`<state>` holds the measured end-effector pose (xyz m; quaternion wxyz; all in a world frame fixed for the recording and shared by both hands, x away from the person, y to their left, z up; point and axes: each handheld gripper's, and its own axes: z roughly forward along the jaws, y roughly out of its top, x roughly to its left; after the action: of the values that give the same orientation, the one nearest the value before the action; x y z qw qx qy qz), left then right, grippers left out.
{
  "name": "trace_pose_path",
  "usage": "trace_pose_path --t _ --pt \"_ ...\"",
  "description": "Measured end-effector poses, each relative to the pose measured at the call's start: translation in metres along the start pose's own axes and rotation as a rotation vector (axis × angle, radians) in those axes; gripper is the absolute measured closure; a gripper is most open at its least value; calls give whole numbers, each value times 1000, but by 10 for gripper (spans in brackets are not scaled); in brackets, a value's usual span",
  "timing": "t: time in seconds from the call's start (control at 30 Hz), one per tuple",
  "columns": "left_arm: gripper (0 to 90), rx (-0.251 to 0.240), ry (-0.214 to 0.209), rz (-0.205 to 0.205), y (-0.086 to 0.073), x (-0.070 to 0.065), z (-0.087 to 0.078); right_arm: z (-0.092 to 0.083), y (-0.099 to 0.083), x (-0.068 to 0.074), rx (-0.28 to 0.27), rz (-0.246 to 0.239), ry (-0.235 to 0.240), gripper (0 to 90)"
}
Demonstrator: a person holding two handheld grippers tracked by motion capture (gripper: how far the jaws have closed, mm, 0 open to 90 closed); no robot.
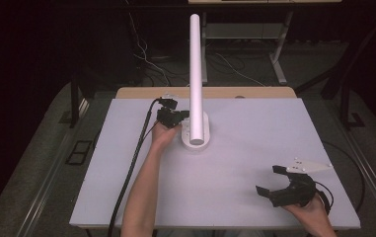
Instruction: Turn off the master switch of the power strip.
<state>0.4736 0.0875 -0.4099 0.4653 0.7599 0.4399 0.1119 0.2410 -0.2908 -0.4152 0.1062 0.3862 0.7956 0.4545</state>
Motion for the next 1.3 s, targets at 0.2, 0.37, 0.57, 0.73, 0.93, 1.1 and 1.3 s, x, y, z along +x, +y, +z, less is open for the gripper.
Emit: trace_pose_path --t 0.2,0.37,0.57,0.73,0.93,1.1,1.3 --pt "900 -16 3 17 5 -2 -19 0 0 0 -2 3 -5 1" --pt "900 -23 -2 31 6 -3 -36 0 0 0 -5 4 -6 2" --pt "900 -41 -11 26 6 -2 -56 0 0 0 -7 5 -5 1" --pt "842 -66 -28 18 3 0 -74 0 0 0 -9 7 -6 1" --pt "556 -98 -78 8 -4 0 -96 -1 0 0 -11 8 -5 2" --pt "328 -114 -137 32 -13 0 -111 -1 0 1 -13 8 -3 2" --pt "117 -97 -145 24 -22 -4 -122 0 0 1 -11 7 -3 1"
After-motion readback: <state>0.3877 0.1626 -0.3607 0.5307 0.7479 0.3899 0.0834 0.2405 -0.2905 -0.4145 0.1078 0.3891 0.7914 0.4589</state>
